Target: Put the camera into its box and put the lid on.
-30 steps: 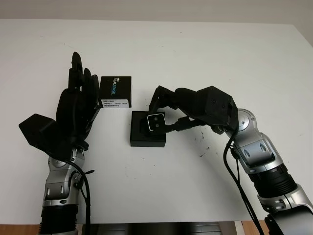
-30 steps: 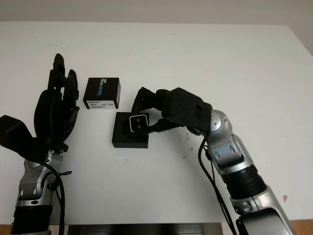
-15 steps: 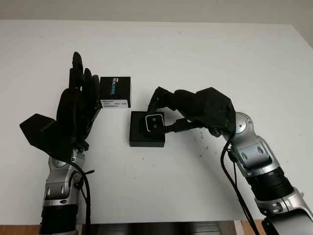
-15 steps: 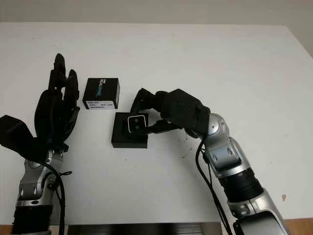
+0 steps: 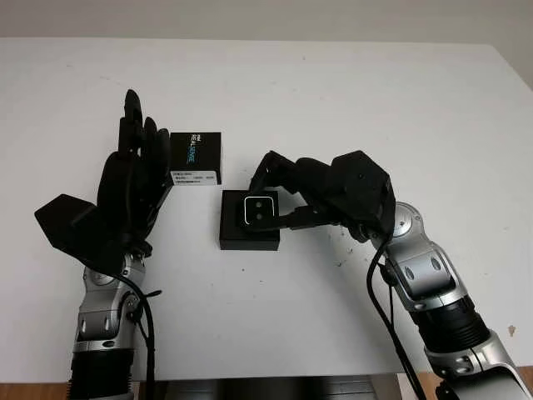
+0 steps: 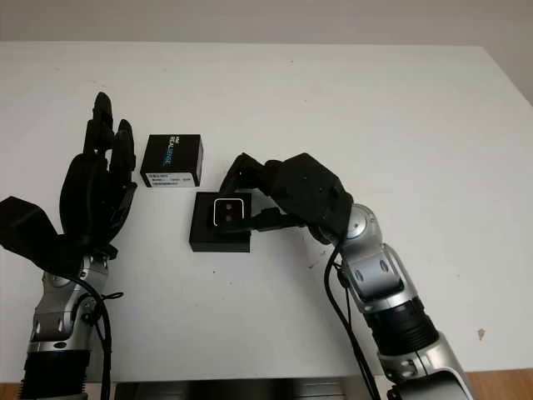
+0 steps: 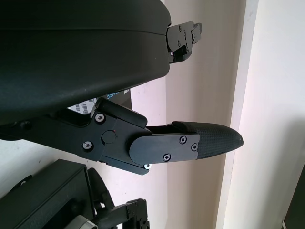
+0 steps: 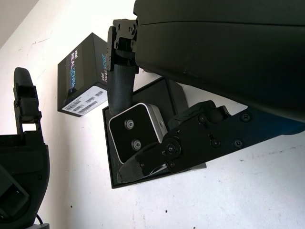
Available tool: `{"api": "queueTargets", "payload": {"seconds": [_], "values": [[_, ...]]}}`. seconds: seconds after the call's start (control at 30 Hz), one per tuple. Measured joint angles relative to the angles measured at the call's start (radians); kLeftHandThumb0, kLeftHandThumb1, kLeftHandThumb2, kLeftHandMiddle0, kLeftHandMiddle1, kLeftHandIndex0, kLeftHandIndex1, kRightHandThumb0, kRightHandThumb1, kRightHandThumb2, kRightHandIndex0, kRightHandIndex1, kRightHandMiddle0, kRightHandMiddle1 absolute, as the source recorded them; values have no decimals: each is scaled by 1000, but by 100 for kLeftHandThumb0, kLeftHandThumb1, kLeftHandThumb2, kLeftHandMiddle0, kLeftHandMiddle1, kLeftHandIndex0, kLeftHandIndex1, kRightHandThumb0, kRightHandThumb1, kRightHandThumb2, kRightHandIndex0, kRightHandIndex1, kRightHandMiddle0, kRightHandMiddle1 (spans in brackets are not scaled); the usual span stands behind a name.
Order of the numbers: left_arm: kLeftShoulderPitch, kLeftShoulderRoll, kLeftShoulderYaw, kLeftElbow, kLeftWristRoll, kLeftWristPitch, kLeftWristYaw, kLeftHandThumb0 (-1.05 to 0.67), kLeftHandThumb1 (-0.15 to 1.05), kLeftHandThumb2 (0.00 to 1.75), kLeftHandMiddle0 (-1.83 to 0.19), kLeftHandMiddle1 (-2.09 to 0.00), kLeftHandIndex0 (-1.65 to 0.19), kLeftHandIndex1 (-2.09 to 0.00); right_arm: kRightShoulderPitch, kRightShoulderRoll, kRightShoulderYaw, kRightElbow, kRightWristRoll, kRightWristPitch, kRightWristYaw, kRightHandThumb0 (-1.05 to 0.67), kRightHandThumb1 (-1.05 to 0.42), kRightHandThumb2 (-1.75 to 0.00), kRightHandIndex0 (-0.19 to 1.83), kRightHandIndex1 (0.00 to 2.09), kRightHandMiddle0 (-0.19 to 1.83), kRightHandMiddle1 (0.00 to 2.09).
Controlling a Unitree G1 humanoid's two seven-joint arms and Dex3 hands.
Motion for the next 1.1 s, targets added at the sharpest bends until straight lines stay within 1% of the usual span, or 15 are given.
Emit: {"api": "queueTargets", "payload": {"seconds": [0.5, 1.1], "values": [[2, 0, -7, 0, 1, 0, -2, -73, 105, 48, 19, 0, 19, 0, 13, 0, 8, -2, -5, -19, -14, -32, -104, -6, -6, 81, 18, 209], [2, -2, -8, 0, -4, -1, -3, -73, 105, 47, 19, 0, 19, 0, 13, 17, 5, 66, -7, -95, -33, -34, -104, -6, -6, 73, 9, 209]]}}
